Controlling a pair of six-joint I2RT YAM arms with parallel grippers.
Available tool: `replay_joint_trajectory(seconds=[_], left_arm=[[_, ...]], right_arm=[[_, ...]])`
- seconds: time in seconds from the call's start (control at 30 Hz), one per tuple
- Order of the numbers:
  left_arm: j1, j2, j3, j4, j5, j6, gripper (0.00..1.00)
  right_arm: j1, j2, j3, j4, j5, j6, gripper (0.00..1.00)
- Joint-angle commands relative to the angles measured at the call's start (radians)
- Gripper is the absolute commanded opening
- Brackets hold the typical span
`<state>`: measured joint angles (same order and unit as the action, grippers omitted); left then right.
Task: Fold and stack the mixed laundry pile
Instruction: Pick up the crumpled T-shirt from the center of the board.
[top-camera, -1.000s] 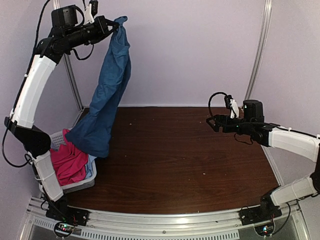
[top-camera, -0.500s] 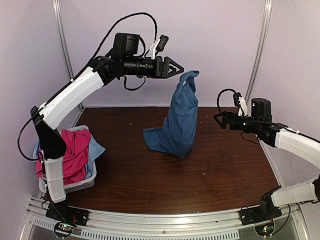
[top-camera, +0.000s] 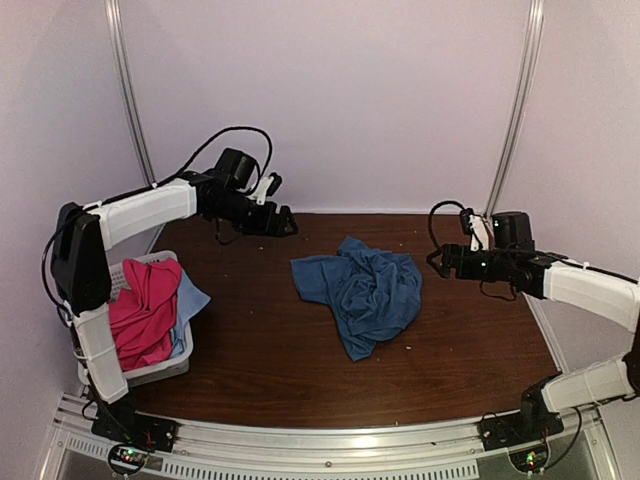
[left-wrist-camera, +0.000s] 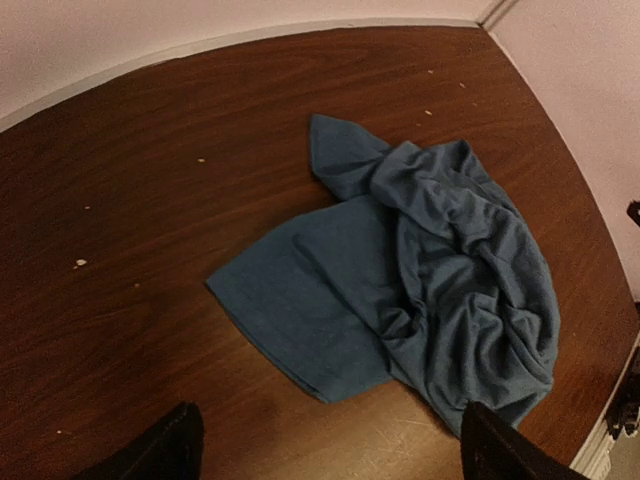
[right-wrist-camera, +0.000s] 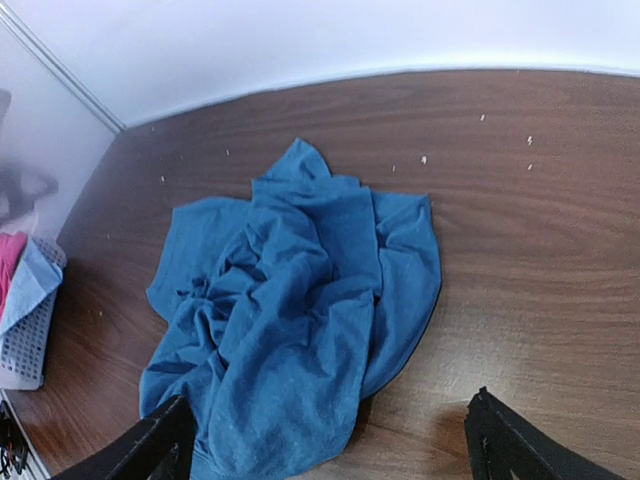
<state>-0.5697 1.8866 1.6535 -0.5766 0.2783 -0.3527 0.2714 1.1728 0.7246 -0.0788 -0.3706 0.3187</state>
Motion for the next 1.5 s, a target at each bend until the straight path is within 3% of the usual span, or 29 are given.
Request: replay_joint_trajectory(seconds=[0.0,0.17,0.37,0.53,0.87,0.97,1.03,1.13,1.23,1.47], left_arm=[[0.034,0.097,0.035,0.050,-0.148,-0.041,0.88],[0.034,0.241,0.109,0.038,-0.232,-0.021,0.84],[0.020,0.377,0.197,0.036,-0.228,0.019,0.82],[-0.031,0.465,0.275,-0.026,-0.324,0.069,0.82],[-0.074,0.547,0.315,-0.100,-0.438,0.084,0.73],[-0.075,0.565,0.310,-0.105,-0.430,0.081,0.65],[-0.075,0.567,0.306,-0.128,-0.461,0.085,0.53],[-0.066,0.534,0.286,-0.166,-0.532,0.088,0.26],[-0.012,0.416,0.181,-0.122,-0.508,0.058,0.00],[0.135,0.058,-0.049,-0.011,-0.444,0.017,0.00]], right_arm=[[0.071,0.110,0.045,-0.002,-0.044,0.007,0.94],[0.209,0.259,0.120,-0.044,0.056,-0.002,0.92],[0.310,0.350,0.144,-0.066,0.159,0.012,0.92],[0.395,0.437,0.186,-0.099,0.244,0.008,1.00],[0.397,0.573,0.235,-0.142,0.400,0.006,0.93],[0.372,0.566,0.219,-0.150,0.419,0.004,0.87],[0.342,0.545,0.196,-0.152,0.427,0.000,0.86],[0.261,0.491,0.151,-0.150,0.418,-0.010,0.86],[0.177,0.441,0.109,-0.146,0.393,-0.026,0.86],[0.054,0.369,0.072,-0.133,0.332,-0.044,0.86]])
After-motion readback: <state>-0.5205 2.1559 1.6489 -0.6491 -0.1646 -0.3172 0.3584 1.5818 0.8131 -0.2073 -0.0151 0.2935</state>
